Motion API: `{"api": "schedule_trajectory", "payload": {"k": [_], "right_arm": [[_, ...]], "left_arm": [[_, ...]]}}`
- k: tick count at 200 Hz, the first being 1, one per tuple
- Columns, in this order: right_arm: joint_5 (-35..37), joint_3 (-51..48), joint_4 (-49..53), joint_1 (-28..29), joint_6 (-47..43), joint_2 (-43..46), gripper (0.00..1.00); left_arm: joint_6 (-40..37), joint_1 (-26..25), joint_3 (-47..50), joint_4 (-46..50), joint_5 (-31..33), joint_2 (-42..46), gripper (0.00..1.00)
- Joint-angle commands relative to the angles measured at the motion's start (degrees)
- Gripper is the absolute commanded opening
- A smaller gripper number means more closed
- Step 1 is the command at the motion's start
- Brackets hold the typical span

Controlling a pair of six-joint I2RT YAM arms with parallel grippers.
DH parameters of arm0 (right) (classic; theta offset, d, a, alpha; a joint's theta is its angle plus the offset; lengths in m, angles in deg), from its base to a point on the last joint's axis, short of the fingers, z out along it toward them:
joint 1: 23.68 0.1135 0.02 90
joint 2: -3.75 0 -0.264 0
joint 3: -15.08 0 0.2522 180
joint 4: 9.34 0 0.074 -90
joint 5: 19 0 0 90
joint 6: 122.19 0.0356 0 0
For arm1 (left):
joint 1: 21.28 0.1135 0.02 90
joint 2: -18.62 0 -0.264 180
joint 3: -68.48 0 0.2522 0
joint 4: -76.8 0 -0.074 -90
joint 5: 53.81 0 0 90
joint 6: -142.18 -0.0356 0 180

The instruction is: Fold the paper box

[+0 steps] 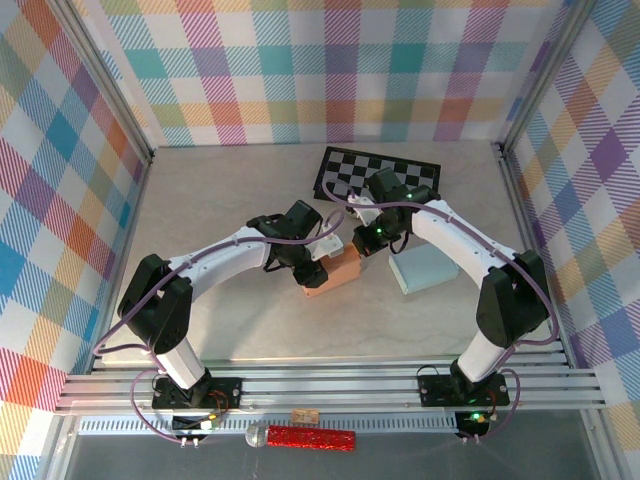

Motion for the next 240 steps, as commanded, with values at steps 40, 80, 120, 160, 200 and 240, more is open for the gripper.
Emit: {"api": "schedule_trajectory", "payload": {"k": [40,80,120,160,200,240], "right_arm": [[-0.4,4.38,8.43,0.81,6.79,-0.66,0.0],[0.64,1.01,5.32,1.25,8.42,0.66,0.0],[2.25,-7.93,-5.54,1.91,9.75,6.18,0.0],[4.14,-13.39,-11.46,2.63,14.56,10.06,0.0],[7.51,-16.29,-13.67,4.74,16.12,12.27,0.0],[9.87,-20.07,-16.65,5.53,17.14,13.6,0.0]], "left_arm": [[0.86,0.51,-2.52,1.37,3.15,-1.15,0.47],[1.29,0.66,-2.47,0.84,3.2,-1.44,0.47],[1.82,1.09,-2.73,0.58,3.07,-1.54,0.48],[1.74,1.28,-2.79,0.93,3.11,-1.57,0.5],[3.15,1.52,-2.38,-0.32,3.92,-0.55,0.55],[5.63,1.98,-2.07,-1.03,2.58,0.73,0.59]]}}
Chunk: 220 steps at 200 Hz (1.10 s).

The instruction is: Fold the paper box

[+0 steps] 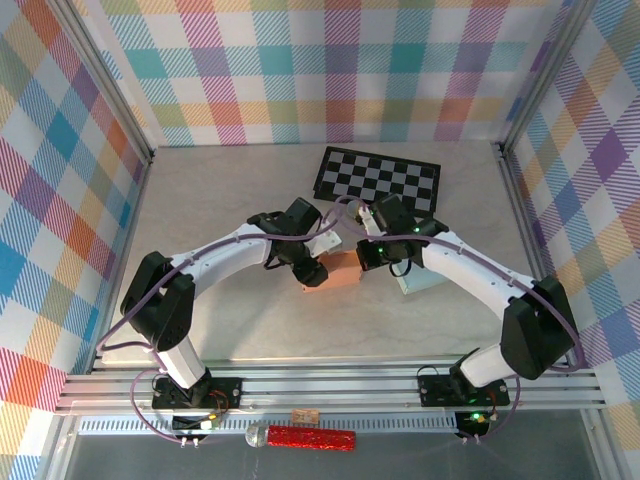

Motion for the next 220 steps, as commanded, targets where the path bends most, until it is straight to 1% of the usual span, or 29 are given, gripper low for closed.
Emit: {"api": "schedule_trajectory", "payload": {"k": [1,61,95,144,177,186,189,194,195,220], "right_arm": [[0.87,-2.21,-0.15,1.04,1.79,1.8,0.0],[3.01,-1.94,-1.07,3.29,3.18,1.48,0.0],[4.0,-1.22,-0.39,3.78,3.32,1.48,0.0],[4.25,-0.54,-0.41,4.74,4.17,1.17,0.0],[4.8,-0.01,-0.28,5.36,4.56,1.04,0.0],[4.85,0.01,-0.22,5.43,4.63,1.14,0.0],[4.88,0.01,-0.15,5.48,4.7,1.13,0.0],[4.88,0.01,-0.19,5.47,4.73,1.14,0.0],[4.88,0.01,-0.19,5.47,4.73,1.14,0.0],[4.88,0.01,-0.09,5.76,4.71,1.22,0.0]], "left_arm": [[3.43,1.1,-0.63,-1.82,0.88,1.93,0.59],[6.27,1.19,0.9,-3.01,0.57,4.97,0.61],[8.36,1.29,1.89,-3.93,-0.89,7.15,0.63],[7.29,1.28,2.87,-3.48,-1.14,6.42,0.65],[6.36,1.19,3.04,-3.6,-0.23,5.8,0.67],[6.28,1.19,3.44,-4.17,0.11,6.29,0.71],[6.26,1.11,3.68,-4.49,0.45,6.55,0.85],[6.27,1.1,4.05,-4.96,0.65,6.99,0.98],[6.27,1.1,4.08,-5.1,0.68,7.12,0.99],[6.24,1.09,5.26,-6.48,2.37,8.95,1.0]]}}
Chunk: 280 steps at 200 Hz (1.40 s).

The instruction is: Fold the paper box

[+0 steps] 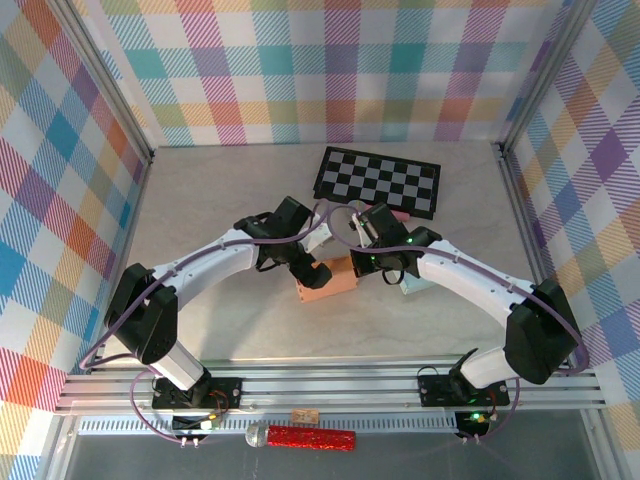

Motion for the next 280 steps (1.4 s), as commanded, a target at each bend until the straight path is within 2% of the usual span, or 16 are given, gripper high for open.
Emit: {"api": "schedule_trajectory", "payload": {"k": [1,32,50,64,74,98,123,141,167,246,280], "right_arm": [[-0.67,1.34,1.58,0.58,0.87,0.17,0.0],[-0.59,1.5,1.62,0.71,1.0,-0.22,0.0],[-0.44,1.48,1.63,0.86,1.15,-0.21,0.0],[-0.31,1.64,1.79,0.91,1.22,-0.44,0.0],[-0.1,1.81,2.05,1.03,1.24,-0.58,0.0],[0.29,2.58,2.9,1.13,1.44,-0.86,0.0],[0.75,2.88,3.43,1.21,1.85,-1.14,0.0],[0.82,2.84,3.4,1.28,2.29,-1.32,0.0],[1.11,2.46,3.05,1.48,2.51,-1.37,0.0],[1.39,2.27,3.12,1.98,2.97,-1.32,0.0],[1.27,2.18,3.34,2.01,2.82,-1.24,0.0]], "left_arm": [[-0.15,0.51,1.12,-2.24,2.18,2.82,1.0],[3.55,0.54,2.87,-5.17,7.89,7.89,1.0],[13.48,2.25,6.59,-12.24,14.23,14.63,1.0],[24.11,7.06,9.64,-16.72,11.52,19.51,1.0],[27.2,9.65,8.94,-17.76,7.79,20.98,0.97],[28.19,10.01,1.89,-2.43,4.23,19.45,0.79],[30.41,9.92,-6.04,15.68,-0.62,13.99,0.57],[30.68,8.09,-7.08,21.9,-5.69,11.81,0.44],[31.93,2.93,-4.19,22.46,-3.7,13.06,0.4],[33.39,-0.5,0.21,21.61,4.27,13.71,0.39],[34.23,-0.66,0.43,19.19,5.35,12.8,0.34]]}}
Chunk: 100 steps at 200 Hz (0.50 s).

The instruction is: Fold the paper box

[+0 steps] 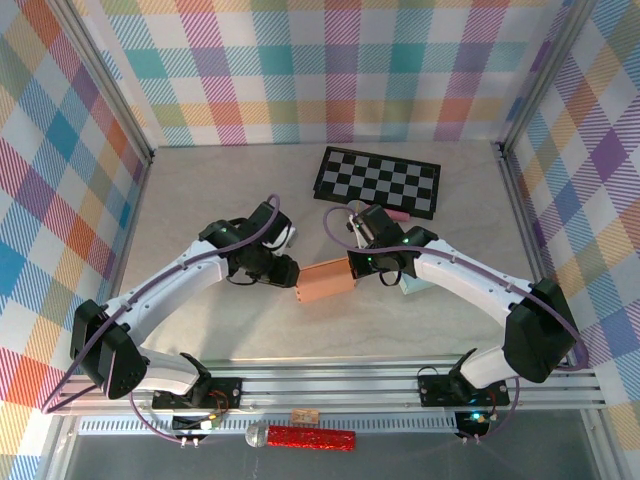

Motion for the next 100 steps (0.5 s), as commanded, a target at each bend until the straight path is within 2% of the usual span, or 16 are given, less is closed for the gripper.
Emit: {"api": "schedule_trajectory", "payload": {"k": [1,43,100], "right_arm": [[-0.03,0.76,1.22,0.45,0.7,-0.6,0.0],[-0.01,0.76,1.32,0.45,0.72,-0.52,0.0],[-0.11,0.81,1.19,0.46,0.81,-0.78,0.0]], "left_arm": [[1.07,-0.4,0.29,-0.62,1.93,-0.13,0.33],[1.54,-0.89,0.12,-1.95,1.69,-1.77,0.27],[1.63,-1.72,-0.28,-2.53,1.75,-3.07,0.27]]}}
